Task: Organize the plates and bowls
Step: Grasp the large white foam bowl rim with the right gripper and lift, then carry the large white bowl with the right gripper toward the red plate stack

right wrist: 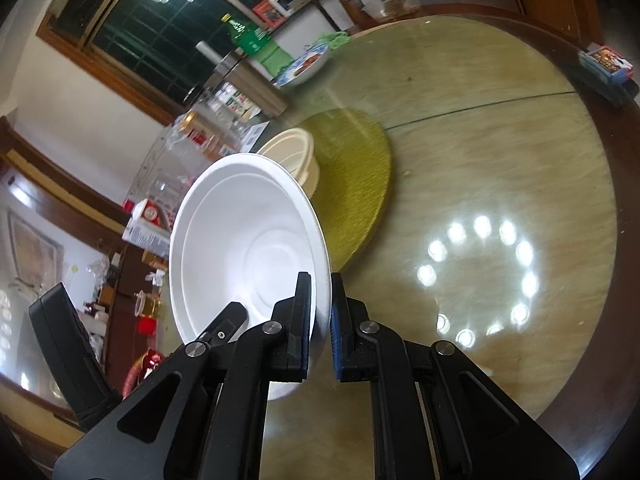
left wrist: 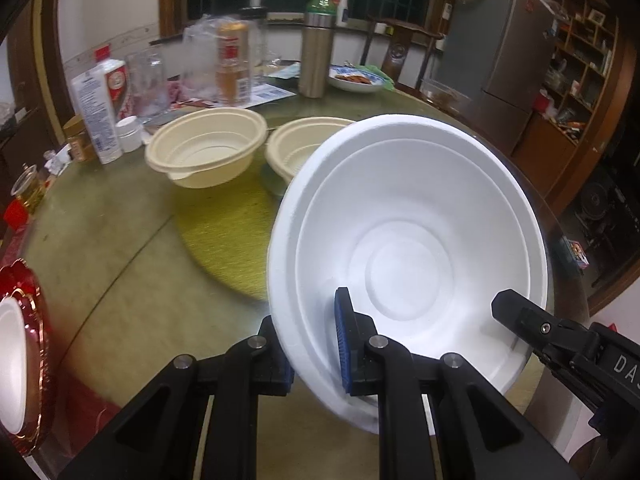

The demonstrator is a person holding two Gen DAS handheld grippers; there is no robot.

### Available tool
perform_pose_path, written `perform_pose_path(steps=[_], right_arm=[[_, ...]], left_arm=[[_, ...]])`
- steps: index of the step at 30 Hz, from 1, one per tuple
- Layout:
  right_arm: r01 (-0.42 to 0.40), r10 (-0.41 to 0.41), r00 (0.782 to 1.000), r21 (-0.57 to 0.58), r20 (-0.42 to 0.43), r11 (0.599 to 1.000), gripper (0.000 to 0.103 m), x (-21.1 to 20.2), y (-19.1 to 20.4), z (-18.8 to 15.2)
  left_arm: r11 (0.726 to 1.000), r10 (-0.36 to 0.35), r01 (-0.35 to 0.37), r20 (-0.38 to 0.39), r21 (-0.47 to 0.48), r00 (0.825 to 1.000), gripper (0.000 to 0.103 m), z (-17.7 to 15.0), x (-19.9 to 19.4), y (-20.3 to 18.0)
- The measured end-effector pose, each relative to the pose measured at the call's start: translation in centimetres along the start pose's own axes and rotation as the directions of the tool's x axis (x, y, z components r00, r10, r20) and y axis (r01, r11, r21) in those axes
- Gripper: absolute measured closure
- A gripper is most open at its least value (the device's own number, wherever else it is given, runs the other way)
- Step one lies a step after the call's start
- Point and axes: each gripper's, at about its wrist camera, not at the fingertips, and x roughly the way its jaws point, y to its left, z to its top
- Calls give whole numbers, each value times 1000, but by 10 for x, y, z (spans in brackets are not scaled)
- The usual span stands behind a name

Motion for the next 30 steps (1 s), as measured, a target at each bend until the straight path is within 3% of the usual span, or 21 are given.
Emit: perform_pose_path(steps=[30], right_arm=[[-66,59,997,-149,-49,987,95,14,78,-41]], left_arm=[[992,64,-55,83,-110,994,88,-17,-41,78]])
